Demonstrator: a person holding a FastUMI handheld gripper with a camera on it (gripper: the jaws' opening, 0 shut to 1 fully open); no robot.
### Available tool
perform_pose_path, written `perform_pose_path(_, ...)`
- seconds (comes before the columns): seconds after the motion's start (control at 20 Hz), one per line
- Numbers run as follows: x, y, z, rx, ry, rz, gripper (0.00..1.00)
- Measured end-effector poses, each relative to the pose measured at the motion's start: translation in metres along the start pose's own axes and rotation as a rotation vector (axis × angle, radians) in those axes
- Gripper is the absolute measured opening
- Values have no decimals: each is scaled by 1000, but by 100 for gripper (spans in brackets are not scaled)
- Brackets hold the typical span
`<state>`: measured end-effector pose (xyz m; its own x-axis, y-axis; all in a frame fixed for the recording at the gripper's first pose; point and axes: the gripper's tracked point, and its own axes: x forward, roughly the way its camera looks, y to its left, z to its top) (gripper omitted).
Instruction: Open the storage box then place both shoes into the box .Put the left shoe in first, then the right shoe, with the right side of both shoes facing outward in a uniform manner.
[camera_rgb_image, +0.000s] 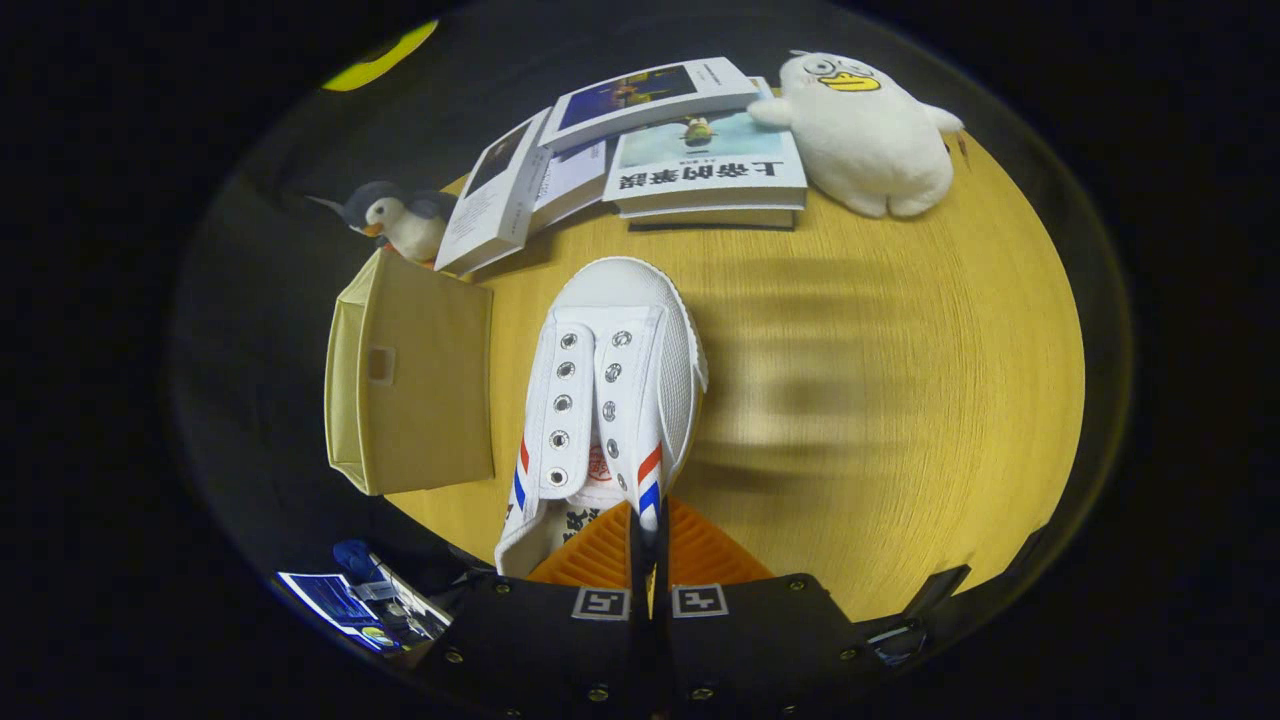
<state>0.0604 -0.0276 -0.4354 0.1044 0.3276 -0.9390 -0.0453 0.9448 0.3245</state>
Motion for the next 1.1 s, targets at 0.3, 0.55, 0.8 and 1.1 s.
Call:
perform_pose_path(0.3,-25,54,18,-69,-28,35,1)
perform_pose_path(0.55,-37,93,35,-127,-45,57,1)
perform_pose_path(0.8,-42,129,47,-180,-55,68,1)
perform_pose_path(1.1,-41,178,59,-233,-63,103,1)
